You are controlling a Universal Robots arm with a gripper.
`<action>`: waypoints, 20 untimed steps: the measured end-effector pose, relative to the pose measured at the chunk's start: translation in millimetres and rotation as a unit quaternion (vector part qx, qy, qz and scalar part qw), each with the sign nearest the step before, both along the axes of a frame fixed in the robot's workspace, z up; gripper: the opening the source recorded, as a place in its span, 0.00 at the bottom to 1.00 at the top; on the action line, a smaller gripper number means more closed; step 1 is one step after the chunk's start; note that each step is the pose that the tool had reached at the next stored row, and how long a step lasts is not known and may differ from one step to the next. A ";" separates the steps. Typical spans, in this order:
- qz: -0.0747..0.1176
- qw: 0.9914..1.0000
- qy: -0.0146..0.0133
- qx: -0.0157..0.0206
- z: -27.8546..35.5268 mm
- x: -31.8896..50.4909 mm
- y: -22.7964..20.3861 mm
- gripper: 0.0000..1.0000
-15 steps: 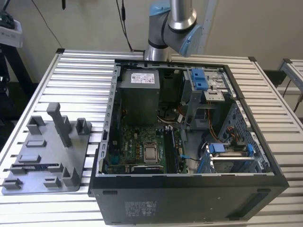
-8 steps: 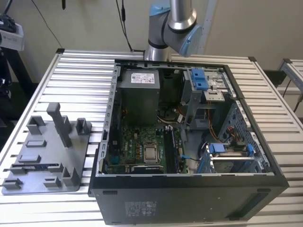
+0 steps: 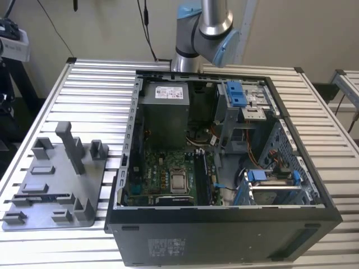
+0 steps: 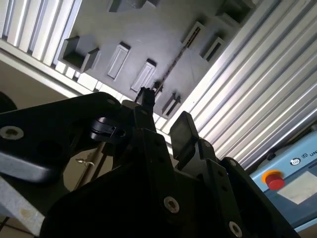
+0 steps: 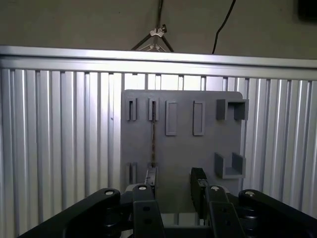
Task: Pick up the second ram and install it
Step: 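Pick up the second ram and move it above second insertion slot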
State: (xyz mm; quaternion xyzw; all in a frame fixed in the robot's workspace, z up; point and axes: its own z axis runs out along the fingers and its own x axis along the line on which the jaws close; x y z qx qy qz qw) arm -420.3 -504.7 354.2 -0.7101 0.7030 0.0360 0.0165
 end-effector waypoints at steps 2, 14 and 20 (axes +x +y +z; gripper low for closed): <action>0.000 1.000 0.000 0.000 -1.8 0.0 0.0 0.42; 0.006 1.000 -0.001 0.000 -19.3 0.0 0.0 0.42; 0.013 1.000 -0.003 0.000 -29.9 0.1 -0.1 0.42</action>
